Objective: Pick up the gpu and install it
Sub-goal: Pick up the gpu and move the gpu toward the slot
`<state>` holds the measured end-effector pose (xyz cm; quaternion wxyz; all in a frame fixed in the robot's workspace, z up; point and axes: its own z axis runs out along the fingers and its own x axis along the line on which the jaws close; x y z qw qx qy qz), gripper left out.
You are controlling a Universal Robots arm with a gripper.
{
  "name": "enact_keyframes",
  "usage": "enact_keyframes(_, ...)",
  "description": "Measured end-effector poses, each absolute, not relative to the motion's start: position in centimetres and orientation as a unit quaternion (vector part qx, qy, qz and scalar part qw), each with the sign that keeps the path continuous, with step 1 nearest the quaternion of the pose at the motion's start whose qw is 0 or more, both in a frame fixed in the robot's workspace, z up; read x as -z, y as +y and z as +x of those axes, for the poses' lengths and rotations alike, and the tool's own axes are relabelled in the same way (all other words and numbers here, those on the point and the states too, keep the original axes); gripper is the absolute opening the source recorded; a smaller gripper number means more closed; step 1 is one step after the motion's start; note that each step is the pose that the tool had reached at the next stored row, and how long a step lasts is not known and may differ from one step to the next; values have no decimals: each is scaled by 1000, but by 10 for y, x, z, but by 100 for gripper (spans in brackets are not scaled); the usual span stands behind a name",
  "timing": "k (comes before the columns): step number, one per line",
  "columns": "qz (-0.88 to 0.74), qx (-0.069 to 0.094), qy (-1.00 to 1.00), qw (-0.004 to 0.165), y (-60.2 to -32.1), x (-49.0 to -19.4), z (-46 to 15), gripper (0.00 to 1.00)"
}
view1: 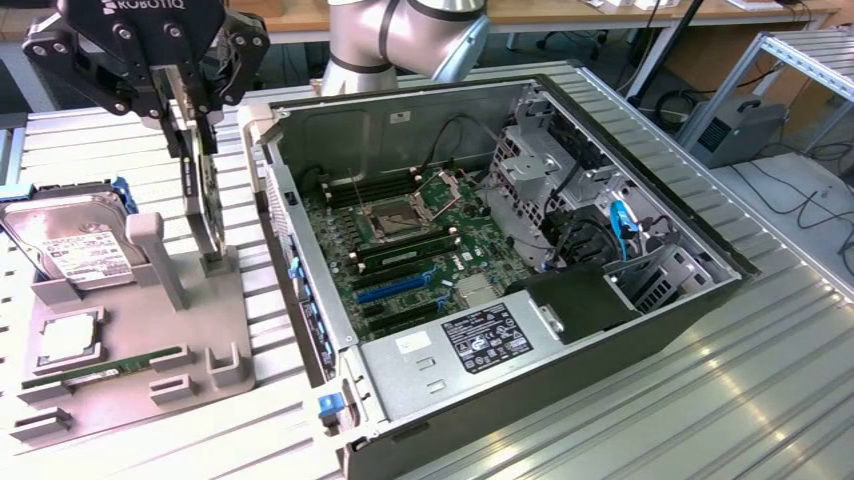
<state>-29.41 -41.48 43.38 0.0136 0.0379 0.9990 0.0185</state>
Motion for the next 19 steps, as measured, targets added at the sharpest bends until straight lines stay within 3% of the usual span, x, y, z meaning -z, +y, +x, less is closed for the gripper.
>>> enact_keyframes(19, 38, -18, 999, 14, -415, -434, -283, 27)
